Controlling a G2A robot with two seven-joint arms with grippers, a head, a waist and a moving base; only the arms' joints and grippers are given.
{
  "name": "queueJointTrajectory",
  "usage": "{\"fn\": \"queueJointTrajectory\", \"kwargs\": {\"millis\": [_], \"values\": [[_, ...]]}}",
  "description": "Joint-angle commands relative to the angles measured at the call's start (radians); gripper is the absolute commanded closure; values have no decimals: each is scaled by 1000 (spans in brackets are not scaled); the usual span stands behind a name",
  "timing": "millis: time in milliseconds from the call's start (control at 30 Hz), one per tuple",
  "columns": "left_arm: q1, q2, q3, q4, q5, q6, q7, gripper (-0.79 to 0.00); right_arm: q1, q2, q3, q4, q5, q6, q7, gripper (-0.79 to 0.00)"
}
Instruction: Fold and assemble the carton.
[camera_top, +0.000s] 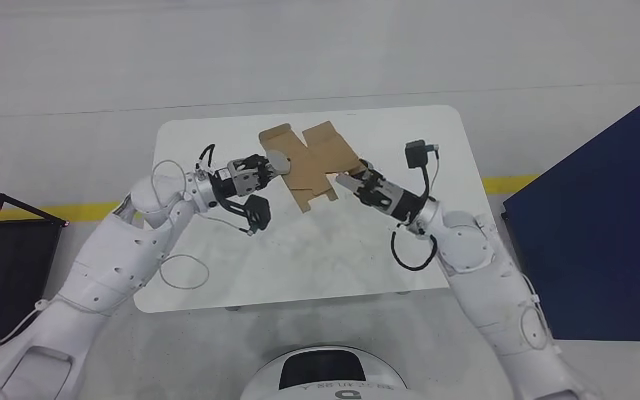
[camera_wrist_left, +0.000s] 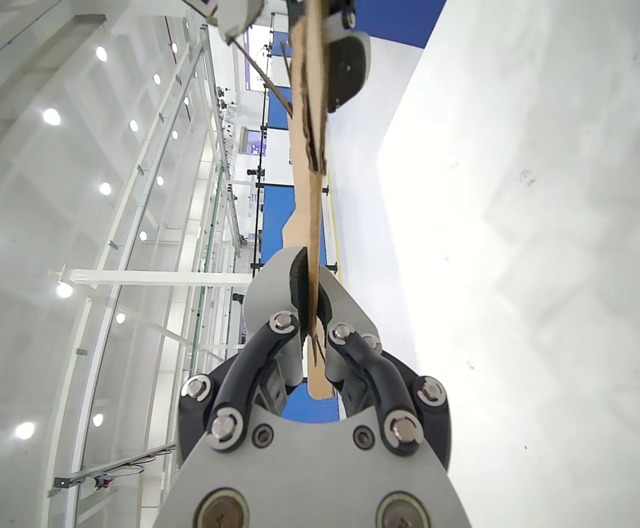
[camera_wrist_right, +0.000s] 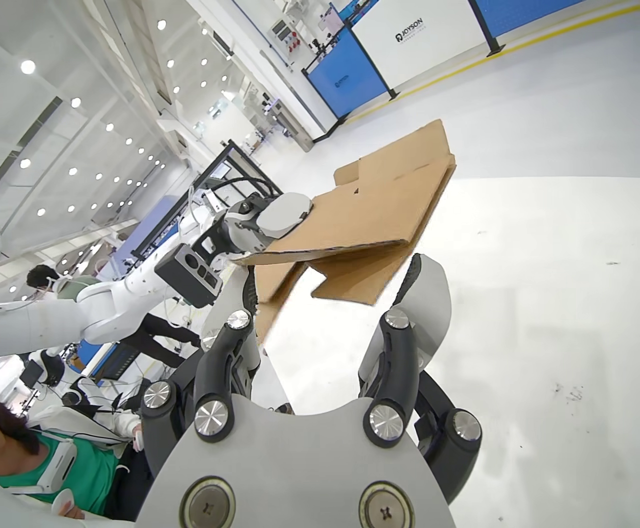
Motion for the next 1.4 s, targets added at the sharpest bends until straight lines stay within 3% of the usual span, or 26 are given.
{"fn": "queueJointTrajectory", "kwargs": {"millis": [0, 200, 367, 567, 833, 967, 1367], "values": [[3, 0, -3, -4, 13, 4, -5, 0, 0, 1, 2, 0, 7, 1, 8, -511], [15, -2, -21, -9, -9, 7, 5, 0, 9, 3, 1, 3, -7, 22, 14, -446], [17, -4, -47, 6, -88, -15, 44, 0, 16, 5, -14, 1, -30, 6, 33, -526], [25, -4, -59, -2, -35, 27, 29, 0, 12, 7, -7, 3, -16, 13, 26, -391], [55, -5, -74, -33, 89, 147, -49, 0, 18, 11, 7, 29, 152, 27, 84, -342], [69, -7, -77, -44, 129, 184, -69, 0, 30, 13, 15, 47, 226, 35, 119, -345], [90, -13, -87, -63, 167, 192, -63, 0, 53, 12, 11, 80, 240, 78, 91, -354]]}}
